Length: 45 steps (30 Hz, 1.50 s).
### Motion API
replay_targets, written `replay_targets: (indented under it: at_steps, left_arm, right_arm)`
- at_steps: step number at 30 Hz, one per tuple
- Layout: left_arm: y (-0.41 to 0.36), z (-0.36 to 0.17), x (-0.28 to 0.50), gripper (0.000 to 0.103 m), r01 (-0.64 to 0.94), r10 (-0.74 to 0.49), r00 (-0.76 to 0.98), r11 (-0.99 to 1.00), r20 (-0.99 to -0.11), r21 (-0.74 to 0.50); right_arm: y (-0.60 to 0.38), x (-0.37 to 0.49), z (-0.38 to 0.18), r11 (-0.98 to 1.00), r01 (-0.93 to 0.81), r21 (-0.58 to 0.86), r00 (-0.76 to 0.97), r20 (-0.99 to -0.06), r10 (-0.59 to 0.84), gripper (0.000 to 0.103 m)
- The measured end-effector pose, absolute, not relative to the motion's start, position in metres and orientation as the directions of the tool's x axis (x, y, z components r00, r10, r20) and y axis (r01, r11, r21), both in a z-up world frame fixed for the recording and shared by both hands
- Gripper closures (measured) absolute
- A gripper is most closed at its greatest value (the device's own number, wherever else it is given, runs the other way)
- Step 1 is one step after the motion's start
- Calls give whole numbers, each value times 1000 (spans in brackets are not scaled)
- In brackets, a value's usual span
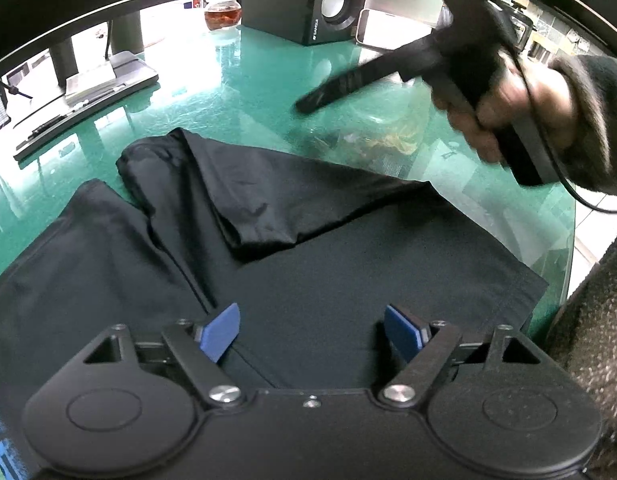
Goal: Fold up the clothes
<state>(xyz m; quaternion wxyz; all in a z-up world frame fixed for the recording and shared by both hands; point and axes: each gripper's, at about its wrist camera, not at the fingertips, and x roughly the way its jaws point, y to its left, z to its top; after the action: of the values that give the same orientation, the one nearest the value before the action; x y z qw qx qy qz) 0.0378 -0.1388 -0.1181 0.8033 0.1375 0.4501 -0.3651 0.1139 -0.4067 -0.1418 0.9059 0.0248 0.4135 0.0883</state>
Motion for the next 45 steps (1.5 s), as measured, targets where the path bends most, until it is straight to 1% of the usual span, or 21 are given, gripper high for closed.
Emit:
replay_targets:
  at_steps: [2,3,5,7,11,13,15,17,19,23,24,26,27,28,29,32,34,37,40,42,45]
  left_arm:
    - [-139,-118,38,21,711,-463,327,695,-824,-108]
    - [-140,-119,38,21,712,-463,327,694,-824,-108]
    - [-141,-119,39,19,713,-463,326,693,-824,-107]
    - [-142,-119,38,19,714,-461,325,692,-826,-105]
    - [-140,-119,37,19,708,-455,330,699,-827,-102]
    - [-140,-120,37,18,706,-456,332,700,-826,-103]
    - [-140,-120,37,18,705,-457,333,702,-825,-104]
    - [-140,-120,37,18,704,-458,334,702,-824,-105]
    - [-139,-120,37,18,703,-459,335,703,-823,-106]
    - [-138,-120,37,18,703,-460,336,704,-822,-106]
    - [-138,-120,37,18,703,-460,336,704,-822,-107]
    - [-138,-120,37,18,703,-460,336,703,-822,-107]
    - [-139,-120,37,18,703,-460,335,703,-822,-106]
    - [-139,-119,37,18,704,-460,335,702,-822,-106]
    - [-139,-119,37,18,704,-460,335,702,-823,-106]
    - [-139,-120,38,16,704,-459,335,702,-823,-105]
    - [-140,-120,38,16,705,-458,333,702,-824,-104]
    - [-140,-120,38,16,707,-455,331,700,-827,-102]
    - [-140,-120,38,16,705,-451,330,702,-829,-101]
    - [-139,-120,38,16,701,-452,334,706,-827,-103]
    - [-138,-121,37,16,697,-454,337,709,-825,-105]
  right_arm:
    - [-416,113,-137,974,-161,161,641,-733,227,97]
    - [-411,106,-132,948,-265,177,616,-726,307,96]
    - [-391,95,-129,906,-399,141,576,-731,367,94]
    - [-374,87,-129,865,-488,118,537,-740,404,83]
    - [-337,71,-139,781,-608,141,444,-755,482,67]
    - [-320,60,-142,732,-677,81,431,-762,483,54]
    - [-313,54,-143,711,-703,23,444,-767,464,56]
    - [-312,55,-143,716,-698,20,437,-780,448,67]
    - [-319,63,-142,750,-659,50,444,-780,442,81]
    - [-350,86,-137,878,-479,5,584,-744,324,85]
    - [-368,99,-137,939,-343,-27,652,-727,217,84]
    - [-408,116,-137,997,-59,-41,699,-715,11,67]
    - [-428,125,-136,995,85,-44,698,-710,-91,52]
    - [-440,125,-135,993,122,-12,693,-715,-93,44]
    - [-450,124,-133,990,138,28,689,-721,-76,45]
    - [-444,106,-123,996,-47,79,705,-704,89,45]
    - [-413,85,-121,955,-291,50,682,-690,244,46]
    - [-365,63,-129,851,-525,9,599,-706,377,45]
    - [-335,56,-136,780,-626,23,528,-723,445,43]
    - [-322,51,-138,744,-669,-7,514,-728,454,37]
    - [-314,52,-142,715,-697,-48,506,-739,444,36]
